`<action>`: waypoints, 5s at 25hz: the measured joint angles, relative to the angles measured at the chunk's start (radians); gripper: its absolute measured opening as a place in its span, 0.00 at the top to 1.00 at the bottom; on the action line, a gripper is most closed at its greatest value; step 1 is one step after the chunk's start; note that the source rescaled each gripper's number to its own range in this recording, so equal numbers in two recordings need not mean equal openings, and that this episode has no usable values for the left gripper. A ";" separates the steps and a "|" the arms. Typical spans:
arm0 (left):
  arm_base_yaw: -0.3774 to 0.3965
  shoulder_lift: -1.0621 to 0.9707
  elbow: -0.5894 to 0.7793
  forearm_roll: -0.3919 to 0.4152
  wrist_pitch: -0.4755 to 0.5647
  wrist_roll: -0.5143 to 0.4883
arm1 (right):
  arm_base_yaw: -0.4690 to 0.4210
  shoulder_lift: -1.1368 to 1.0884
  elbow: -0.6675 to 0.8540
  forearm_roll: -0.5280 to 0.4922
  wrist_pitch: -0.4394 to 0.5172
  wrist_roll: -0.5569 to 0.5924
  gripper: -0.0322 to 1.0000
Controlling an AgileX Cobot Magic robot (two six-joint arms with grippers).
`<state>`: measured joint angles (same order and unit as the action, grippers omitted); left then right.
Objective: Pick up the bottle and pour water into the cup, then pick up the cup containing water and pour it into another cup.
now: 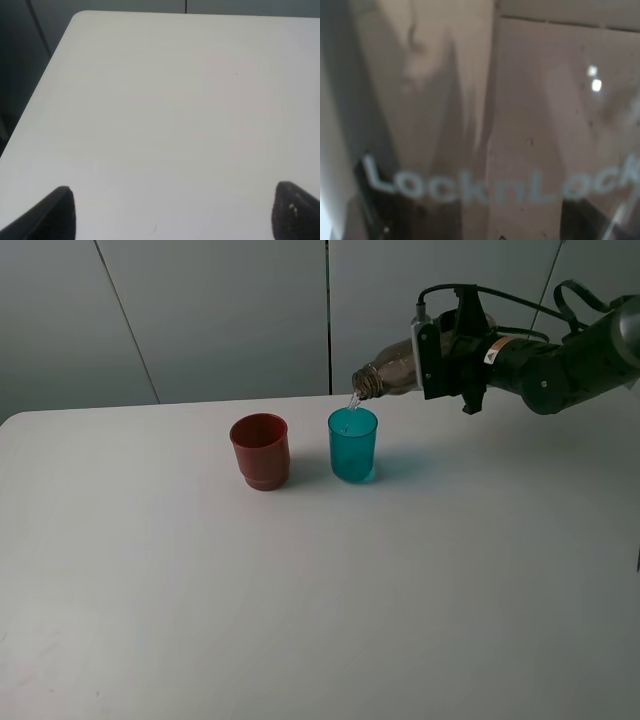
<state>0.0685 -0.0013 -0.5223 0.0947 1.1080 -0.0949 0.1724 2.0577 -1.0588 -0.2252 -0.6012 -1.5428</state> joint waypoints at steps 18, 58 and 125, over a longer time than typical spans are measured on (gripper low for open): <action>0.000 0.000 0.000 0.000 0.000 0.000 | 0.000 0.000 -0.002 -0.004 0.010 -0.067 0.97; 0.000 0.000 0.000 0.000 0.002 0.000 | 0.000 0.000 -0.024 -0.001 0.003 -0.219 0.97; 0.000 0.000 0.000 0.000 0.002 0.000 | 0.002 -0.028 -0.024 -0.097 -0.089 0.594 0.97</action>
<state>0.0685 -0.0013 -0.5223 0.0947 1.1101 -0.0949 0.1743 2.0298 -1.0832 -0.3219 -0.6898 -0.9484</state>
